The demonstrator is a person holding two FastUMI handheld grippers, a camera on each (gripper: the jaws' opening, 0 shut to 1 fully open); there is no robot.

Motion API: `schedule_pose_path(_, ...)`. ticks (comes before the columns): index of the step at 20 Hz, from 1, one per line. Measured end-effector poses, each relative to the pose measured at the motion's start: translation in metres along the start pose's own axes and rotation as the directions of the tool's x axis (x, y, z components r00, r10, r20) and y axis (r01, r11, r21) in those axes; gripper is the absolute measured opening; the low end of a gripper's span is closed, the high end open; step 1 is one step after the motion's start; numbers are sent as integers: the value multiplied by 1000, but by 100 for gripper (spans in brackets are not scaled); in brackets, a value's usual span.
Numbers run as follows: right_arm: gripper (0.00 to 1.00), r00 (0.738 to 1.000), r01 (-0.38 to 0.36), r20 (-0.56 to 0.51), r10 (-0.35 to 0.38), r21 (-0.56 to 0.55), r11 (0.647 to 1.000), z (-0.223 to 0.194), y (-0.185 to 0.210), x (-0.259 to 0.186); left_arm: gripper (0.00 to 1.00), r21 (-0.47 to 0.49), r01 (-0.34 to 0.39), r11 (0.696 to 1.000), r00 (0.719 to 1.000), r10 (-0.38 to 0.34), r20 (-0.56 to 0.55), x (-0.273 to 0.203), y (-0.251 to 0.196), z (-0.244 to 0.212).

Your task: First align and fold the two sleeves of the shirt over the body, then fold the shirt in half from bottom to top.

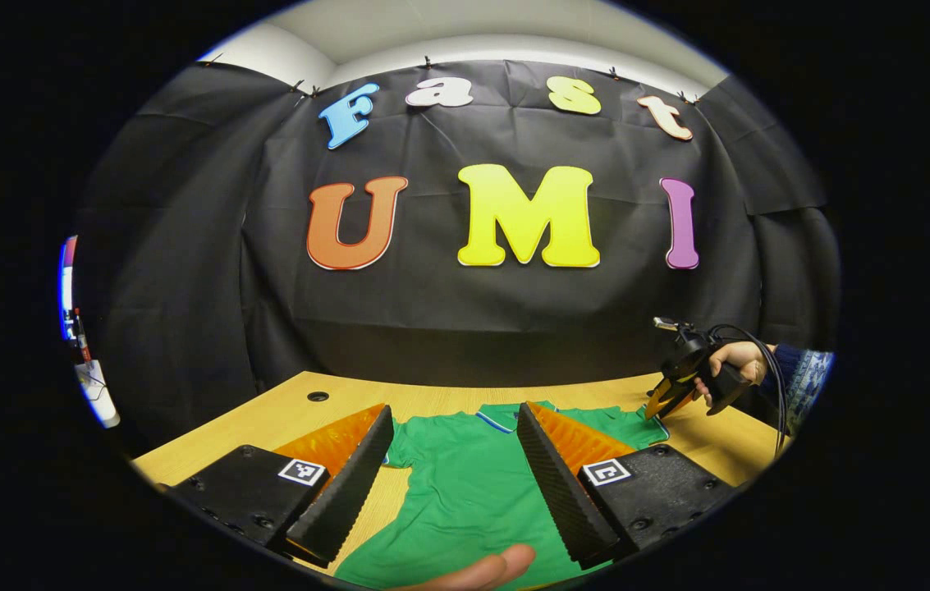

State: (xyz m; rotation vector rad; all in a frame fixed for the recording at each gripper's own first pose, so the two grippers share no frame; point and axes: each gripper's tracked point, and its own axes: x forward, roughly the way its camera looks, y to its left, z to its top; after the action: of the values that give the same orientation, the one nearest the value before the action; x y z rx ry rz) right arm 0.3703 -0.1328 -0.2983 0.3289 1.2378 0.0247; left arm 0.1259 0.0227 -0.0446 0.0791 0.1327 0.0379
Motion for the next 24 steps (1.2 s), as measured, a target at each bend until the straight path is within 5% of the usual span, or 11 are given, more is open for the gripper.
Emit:
schedule_pose_path(5,36,998,31,-48,-31,2,1000,-5,0,12,98,3,-6,1000,1000,6,3,0,4,0)
schedule_pose_path(7,8,999,21,-41,-21,-14,1000,-2,3,15,98,-3,-10,1000,1000,10,-8,0,5,-4)
schedule_pose_path(9,0,1000,5,-29,-5,-7,1000,0,6,15,98,-21,0,1000,1000,0,-15,2,0,-6)
schedule_pose_path(12,0,1000,14,-25,-16,-70,997,-4,12,11,98,-24,18,1000,1000,-18,-23,0,-6,-7)
schedule_pose_path(16,0,991,-136,-4,136,-42,990,0,59,-4,98,-8,10,1000,1000,-10,4,-4,1,1)
schedule_pose_path(24,0,972,-233,-6,233,-66,970,-10,129,-14,98,-22,-33,999,999,32,-9,-12,29,-8)
